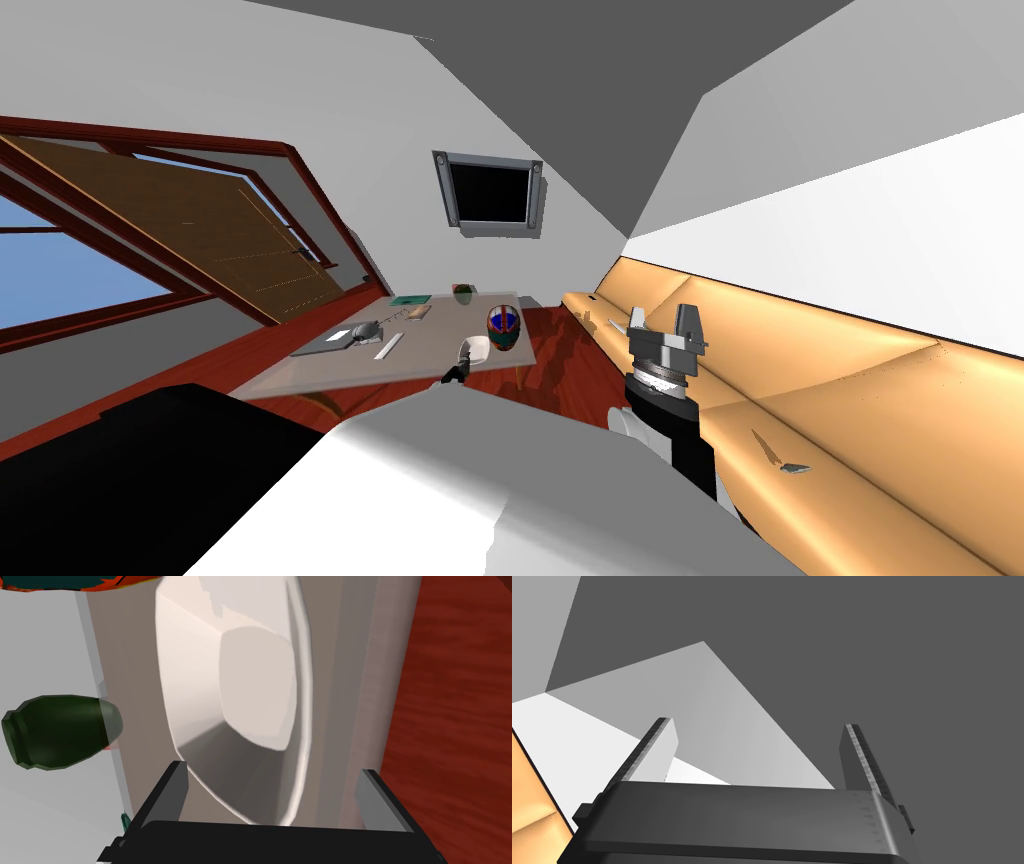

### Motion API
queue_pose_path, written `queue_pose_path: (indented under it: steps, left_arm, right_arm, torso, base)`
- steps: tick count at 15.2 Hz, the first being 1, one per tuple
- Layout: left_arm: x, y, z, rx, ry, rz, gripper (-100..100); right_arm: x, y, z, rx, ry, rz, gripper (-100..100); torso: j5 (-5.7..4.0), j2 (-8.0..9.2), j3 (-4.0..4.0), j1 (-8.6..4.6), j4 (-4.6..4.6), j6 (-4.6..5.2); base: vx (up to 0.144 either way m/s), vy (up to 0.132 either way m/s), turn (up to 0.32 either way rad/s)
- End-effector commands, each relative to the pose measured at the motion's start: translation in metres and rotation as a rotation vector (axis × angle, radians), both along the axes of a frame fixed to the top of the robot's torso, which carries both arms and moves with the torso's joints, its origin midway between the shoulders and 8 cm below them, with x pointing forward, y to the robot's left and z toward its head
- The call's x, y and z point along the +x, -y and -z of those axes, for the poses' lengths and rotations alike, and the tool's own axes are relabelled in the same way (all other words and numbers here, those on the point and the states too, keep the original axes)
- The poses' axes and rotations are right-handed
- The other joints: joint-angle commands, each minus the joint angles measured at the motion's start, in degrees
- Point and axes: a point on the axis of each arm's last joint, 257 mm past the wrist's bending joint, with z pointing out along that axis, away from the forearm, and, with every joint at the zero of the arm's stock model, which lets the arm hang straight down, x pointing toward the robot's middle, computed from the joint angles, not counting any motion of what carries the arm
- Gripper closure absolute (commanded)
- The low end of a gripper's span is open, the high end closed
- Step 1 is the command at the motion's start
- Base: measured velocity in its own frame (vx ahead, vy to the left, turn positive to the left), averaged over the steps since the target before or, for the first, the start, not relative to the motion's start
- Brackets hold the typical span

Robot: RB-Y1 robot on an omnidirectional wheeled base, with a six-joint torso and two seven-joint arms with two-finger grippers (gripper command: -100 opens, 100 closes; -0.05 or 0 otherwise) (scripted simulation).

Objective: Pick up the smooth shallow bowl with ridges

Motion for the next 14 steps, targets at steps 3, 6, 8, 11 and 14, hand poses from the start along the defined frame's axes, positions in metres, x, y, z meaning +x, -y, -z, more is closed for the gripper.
queue_pose_path:
  steps: [3, 6, 8, 11, 14]
  left_arm:
    - [-0.007, 0.012, 0.012, -0.022, -0.021, -0.005, -100]
    - [-0.009, 0.012, 0.016, -0.022, -0.019, -0.007, -100]
    - [-0.012, 0.013, 0.020, -0.022, -0.017, -0.008, -100]
    - [-0.012, 0.013, 0.020, -0.022, -0.017, -0.008, 100]
    - [-0.014, 0.013, 0.021, -0.023, -0.021, -0.009, 100]
  right_arm:
    - [0.000, 0.000, 0.000, 0.000, 0.000, 0.000, 0]
    - [0.000, 0.000, 0.000, 0.000, 0.000, 0.000, 0]
    - [0.000, 0.000, 0.000, 0.000, 0.000, 0.000, 0]
    - [0.000, 0.000, 0.000, 0.000, 0.000, 0.000, 0]
    - [0.000, 0.000, 0.000, 0.000, 0.000, 0.000, 0]
  torso:
    - [0.00, 0.04, 0.02, 0.02, 0.01, 0.00]
    - [0.01, 0.06, 0.03, 0.08, 0.01, 0.00]
    - [0.02, 0.04, 0.02, 0.12, 0.01, 0.00]
    - [0.02, 0.09, 0.05, 0.12, 0.02, 0.00]
    - [-0.03, 0.23, 0.16, 0.04, 0.12, 0.03]
  base:
    - [0.049, 0.002, -0.003]
    - [0.050, 0.013, -0.010]
    - [0.057, 0.025, -0.010]
    - [0.032, 0.014, -0.004]
    - [0.000, 0.000, 0.000]
